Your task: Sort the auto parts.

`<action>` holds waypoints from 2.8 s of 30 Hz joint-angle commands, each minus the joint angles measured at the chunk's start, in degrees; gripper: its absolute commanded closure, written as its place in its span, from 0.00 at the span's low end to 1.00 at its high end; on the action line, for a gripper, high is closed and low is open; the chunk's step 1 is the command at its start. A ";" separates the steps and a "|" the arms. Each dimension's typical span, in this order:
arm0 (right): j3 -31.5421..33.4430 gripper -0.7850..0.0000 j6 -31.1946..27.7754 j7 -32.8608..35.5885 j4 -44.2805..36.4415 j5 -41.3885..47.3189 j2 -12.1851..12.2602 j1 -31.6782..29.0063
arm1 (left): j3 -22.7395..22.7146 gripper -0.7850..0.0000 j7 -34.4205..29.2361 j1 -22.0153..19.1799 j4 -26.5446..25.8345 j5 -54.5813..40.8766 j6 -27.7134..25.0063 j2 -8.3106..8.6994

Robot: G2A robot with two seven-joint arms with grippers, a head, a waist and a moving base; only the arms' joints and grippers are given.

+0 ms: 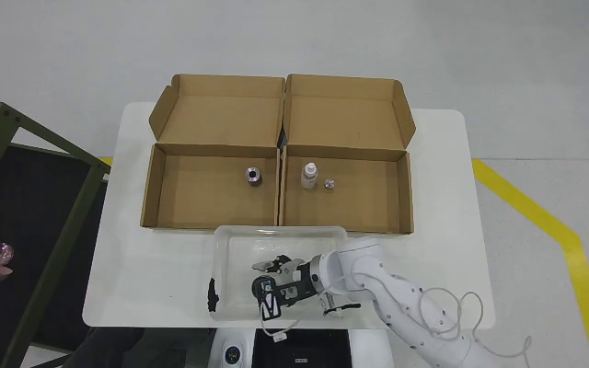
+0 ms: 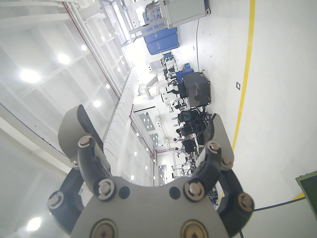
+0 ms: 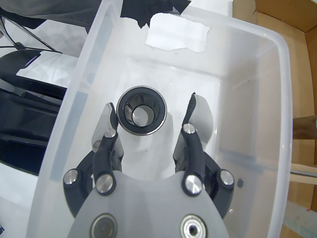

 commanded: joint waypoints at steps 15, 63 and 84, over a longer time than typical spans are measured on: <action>-4.12 0.45 1.32 -2.74 5.16 0.00 -0.91 3.67 | 0.00 0.00 0.00 0.00 0.00 0.00 0.00 0.00; 1.91 1.00 4.38 -9.24 2.47 11.37 -0.34 8.98 | 0.00 0.00 0.00 0.00 0.00 0.00 0.00 0.00; 1.98 1.00 9.02 -12.90 6.12 13.52 -1.72 16.08 | 0.00 0.00 0.00 0.00 0.00 0.00 0.00 0.00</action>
